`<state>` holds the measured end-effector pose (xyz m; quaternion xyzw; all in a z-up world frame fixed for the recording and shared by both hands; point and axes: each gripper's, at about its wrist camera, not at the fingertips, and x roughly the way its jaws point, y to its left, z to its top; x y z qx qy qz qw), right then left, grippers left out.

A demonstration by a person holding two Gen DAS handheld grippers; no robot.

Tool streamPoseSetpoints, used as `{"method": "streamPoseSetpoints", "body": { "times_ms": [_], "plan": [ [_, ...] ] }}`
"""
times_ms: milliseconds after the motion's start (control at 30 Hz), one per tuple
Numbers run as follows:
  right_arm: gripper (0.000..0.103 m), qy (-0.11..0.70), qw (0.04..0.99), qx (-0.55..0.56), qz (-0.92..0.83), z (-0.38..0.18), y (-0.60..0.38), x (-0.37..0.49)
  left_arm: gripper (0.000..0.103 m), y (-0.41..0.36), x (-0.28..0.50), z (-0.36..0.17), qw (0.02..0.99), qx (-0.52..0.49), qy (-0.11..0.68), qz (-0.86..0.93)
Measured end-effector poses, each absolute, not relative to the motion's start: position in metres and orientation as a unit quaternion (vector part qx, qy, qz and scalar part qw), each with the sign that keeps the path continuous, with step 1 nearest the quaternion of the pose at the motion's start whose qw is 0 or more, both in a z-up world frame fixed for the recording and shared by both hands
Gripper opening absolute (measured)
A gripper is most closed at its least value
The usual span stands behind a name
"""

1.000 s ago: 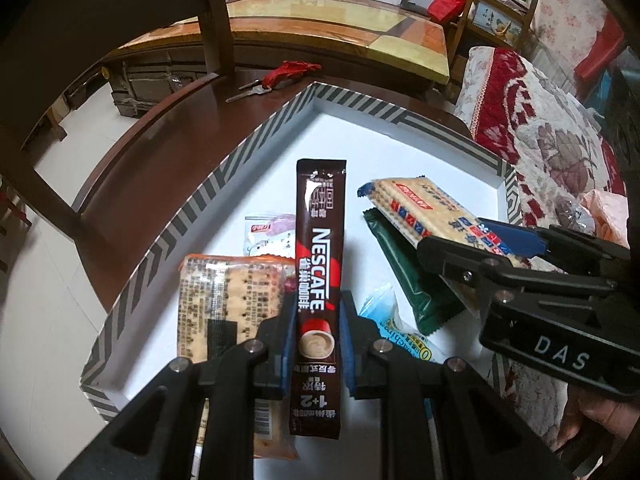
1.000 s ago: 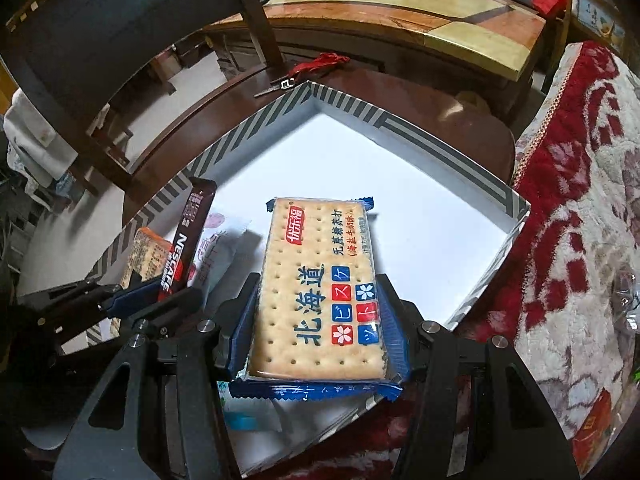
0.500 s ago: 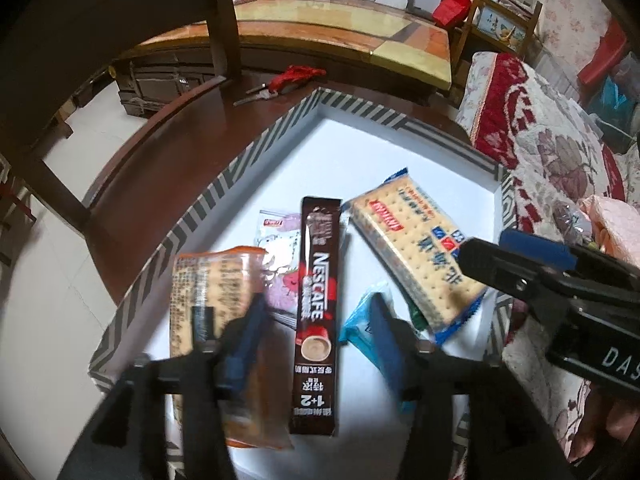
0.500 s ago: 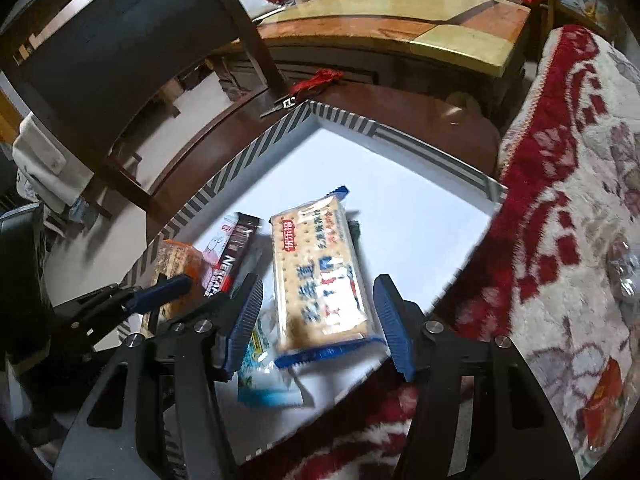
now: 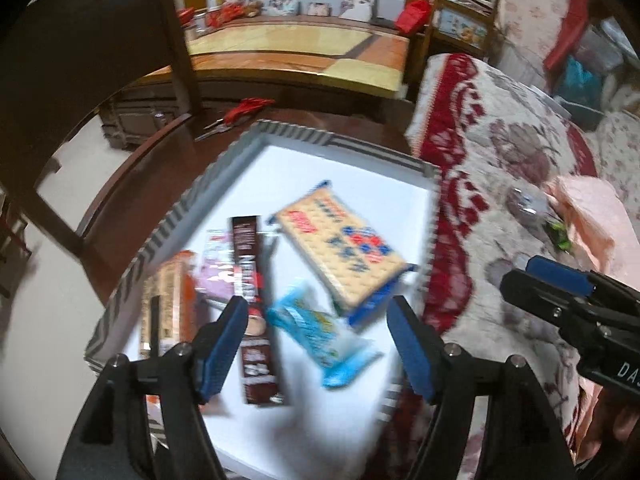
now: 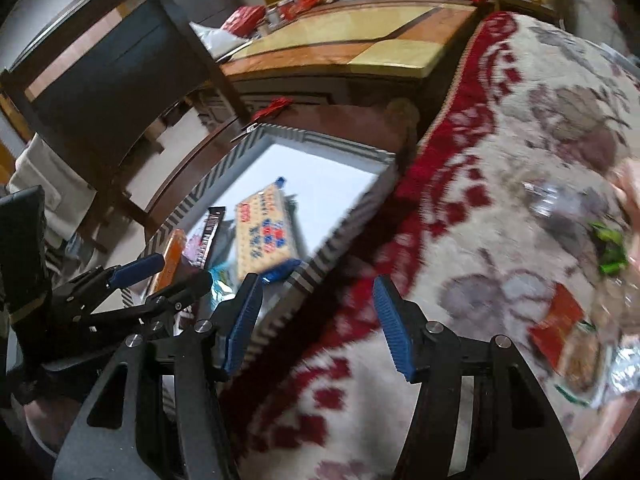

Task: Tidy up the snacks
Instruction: 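Move both open grippers from the tray back over the blanket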

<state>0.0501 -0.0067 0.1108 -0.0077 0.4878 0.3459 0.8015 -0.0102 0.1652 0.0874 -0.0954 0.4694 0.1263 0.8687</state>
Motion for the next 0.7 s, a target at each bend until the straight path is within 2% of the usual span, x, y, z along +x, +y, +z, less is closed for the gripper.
{"method": "streamPoseSetpoints", "body": {
  "times_ms": [233,700],
  "plan": [
    [0.058,0.490,0.818,0.016,0.301,0.112,-0.077,0.038,0.076,0.119,-0.003,0.091,0.873,-0.080,0.475,0.079],
    [0.058,0.520,0.827,0.083,0.200,0.077,-0.207,0.028,0.076,0.035,0.031,0.072,0.855,-0.068,0.515,-0.009]
  ]
}}
